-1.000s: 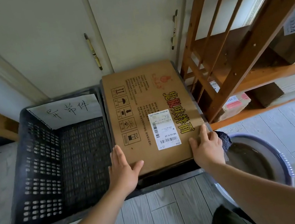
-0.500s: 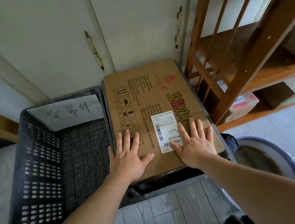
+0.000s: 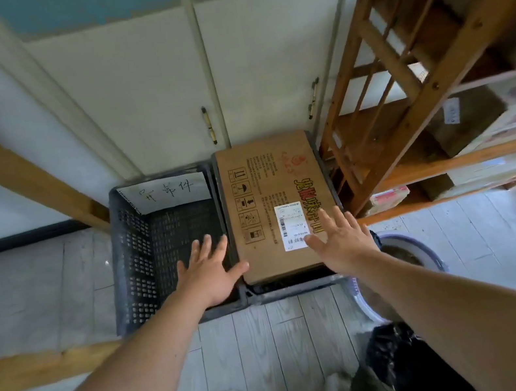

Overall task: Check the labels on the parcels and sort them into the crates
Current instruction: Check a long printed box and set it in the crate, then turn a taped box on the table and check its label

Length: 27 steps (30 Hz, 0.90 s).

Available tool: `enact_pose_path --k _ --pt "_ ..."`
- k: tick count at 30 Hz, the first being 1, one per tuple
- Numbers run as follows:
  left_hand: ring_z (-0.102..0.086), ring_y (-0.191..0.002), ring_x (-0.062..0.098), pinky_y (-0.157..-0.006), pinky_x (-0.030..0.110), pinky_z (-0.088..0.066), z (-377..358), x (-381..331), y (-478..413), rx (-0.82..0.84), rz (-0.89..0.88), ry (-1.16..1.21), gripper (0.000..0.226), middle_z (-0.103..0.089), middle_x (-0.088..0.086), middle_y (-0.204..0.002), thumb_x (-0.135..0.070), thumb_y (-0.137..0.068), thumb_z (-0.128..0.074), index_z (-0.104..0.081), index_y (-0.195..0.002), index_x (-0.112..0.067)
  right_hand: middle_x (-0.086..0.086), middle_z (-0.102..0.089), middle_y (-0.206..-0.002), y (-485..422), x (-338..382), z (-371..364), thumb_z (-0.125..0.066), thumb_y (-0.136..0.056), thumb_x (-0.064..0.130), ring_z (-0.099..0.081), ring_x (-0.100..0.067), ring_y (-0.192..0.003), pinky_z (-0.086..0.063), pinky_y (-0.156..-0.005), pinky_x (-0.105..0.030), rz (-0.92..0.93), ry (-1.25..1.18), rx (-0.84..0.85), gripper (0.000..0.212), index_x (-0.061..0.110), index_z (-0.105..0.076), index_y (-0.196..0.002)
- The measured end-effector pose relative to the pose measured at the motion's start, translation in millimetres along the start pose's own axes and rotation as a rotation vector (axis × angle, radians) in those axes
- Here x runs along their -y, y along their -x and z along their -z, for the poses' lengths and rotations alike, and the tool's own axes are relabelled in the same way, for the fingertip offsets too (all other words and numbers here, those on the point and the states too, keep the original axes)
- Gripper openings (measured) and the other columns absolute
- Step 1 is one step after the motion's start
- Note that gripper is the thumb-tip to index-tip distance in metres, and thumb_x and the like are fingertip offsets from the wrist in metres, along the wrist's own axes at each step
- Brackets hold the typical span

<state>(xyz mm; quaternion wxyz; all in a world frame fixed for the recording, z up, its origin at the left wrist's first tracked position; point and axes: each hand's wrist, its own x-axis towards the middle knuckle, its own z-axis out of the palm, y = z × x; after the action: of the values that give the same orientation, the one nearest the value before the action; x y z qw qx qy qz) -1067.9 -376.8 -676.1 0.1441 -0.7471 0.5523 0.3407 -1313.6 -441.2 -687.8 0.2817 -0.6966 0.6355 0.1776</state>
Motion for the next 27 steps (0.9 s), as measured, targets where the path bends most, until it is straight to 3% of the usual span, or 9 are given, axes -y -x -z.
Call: enact_pose_path --k 14,19,27 --pt "0.014 -0.15 0.022 -0.12 0.052 -0.005 144 23 200 -0.121 0.051 0.095 0.076 0.012 -0.002 -0.164 -0.062 -0.097 -0.034 0.004 -0.156 -0.033 -0.001 -0.002 -0.166 169 53 145 -0.022 -0.099 0.062 -0.001 -0.024 -0.153 -0.005 -0.121 -0.049 0.09 0.022 -0.046 0.071 0.028 -0.004 -0.158" --pt "0.012 -0.151 0.021 -0.122 0.051 -0.008 175 61 237 -0.191 0.052 0.073 0.077 0.011 -0.002 -0.164 -0.063 -0.096 -0.035 0.003 -0.156 -0.033 -0.001 -0.005 -0.166 201 86 167 -0.022 -0.099 0.063 -0.004 -0.026 -0.152 -0.01 -0.122 -0.049 0.139 0.017 -0.077 0.071 0.027 -0.006 -0.158" --pt "0.011 -0.151 0.021 -0.122 0.049 -0.007 227 175 318 -0.327 0.111 0.103 0.077 0.011 -0.003 -0.164 -0.064 -0.096 -0.035 0.001 -0.156 -0.033 -0.002 -0.012 -0.165 249 205 177 -0.026 -0.102 0.057 -0.01 -0.025 -0.152 -0.014 -0.121 -0.046 0.298 0.054 -0.151 0.067 0.023 -0.011 -0.158"
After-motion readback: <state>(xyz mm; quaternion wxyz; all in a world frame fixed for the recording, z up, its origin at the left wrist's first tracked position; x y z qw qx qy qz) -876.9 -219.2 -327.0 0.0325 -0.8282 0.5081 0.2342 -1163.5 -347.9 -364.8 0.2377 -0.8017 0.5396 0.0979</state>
